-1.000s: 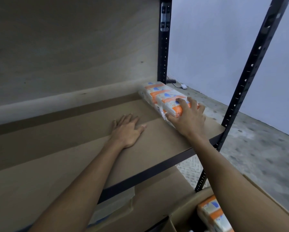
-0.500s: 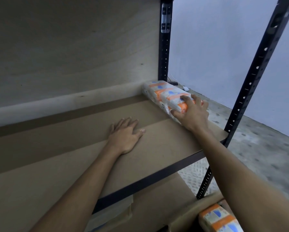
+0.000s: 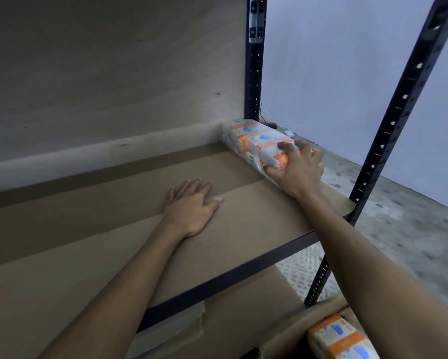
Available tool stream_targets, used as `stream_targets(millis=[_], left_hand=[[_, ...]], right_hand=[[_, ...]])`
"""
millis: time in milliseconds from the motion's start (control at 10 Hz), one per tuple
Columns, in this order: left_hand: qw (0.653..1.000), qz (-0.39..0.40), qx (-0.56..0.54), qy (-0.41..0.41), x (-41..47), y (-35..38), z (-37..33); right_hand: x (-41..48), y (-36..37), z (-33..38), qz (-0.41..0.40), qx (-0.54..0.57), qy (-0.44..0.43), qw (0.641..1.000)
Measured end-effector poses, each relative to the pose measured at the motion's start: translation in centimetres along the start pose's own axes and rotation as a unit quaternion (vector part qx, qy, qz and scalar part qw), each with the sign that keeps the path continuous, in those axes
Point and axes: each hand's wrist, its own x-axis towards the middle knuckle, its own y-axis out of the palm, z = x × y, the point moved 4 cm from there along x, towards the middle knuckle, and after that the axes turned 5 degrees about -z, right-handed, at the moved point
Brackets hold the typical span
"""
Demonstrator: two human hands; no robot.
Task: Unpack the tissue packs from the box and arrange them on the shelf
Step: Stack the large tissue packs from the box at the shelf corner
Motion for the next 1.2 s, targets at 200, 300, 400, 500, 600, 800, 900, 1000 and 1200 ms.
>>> stream_targets(millis=[200,300,400,500,600,800,900,1000,1200], left_hand=[[1.0,0.002,-0.005,0.0,0.0,-0.1,0.0],[1.0,0.003,-0.006,0.001,0.0,-0.1,0.0],[1.0,0.003,-0.007,0.0,-0.1,-0.1,0.0],[1.0,0.001,-0.006,0.0,-0.1,-0.1,0.0],[1.0,0.002,-0.008,0.0,-0.2,-0.2,-0.1],[1.0,0.003,-0.013,-0.001,-0.3,-0.3,-0.1],[1.0,0.0,-0.016,0.005,-0.8,-0.6,-0.3],[1.0,-0.003,-0.02,0.021,-1.8,-1.0,-0.7],[0.995,0.034,-0.054,0.073,-6.1,-1.1,-4.1]], right_hand=[[-0.1,0.0,0.0,0.0,0.004,-0.013,1.0],[-0.2,-0.1,0.0,0.001,0.008,-0.017,1.0],[-0.3,-0.1,0.0,0.001,0.014,-0.014,1.0],[-0.4,-0.3,0.1,0.004,0.011,-0.011,1.0],[-0.7,-0.6,0.1,0.001,0.016,-0.011,1.0],[-2.6,-2.4,0.1,0.012,0.012,-0.04,0.999],[-4.3,-3.4,0.3,0.028,0.002,-0.052,0.998],[-6.4,-4.3,0.3,0.05,-0.008,-0.054,0.997],[-11.1,-6.4,0.2,0.115,-0.052,-0.072,0.989]])
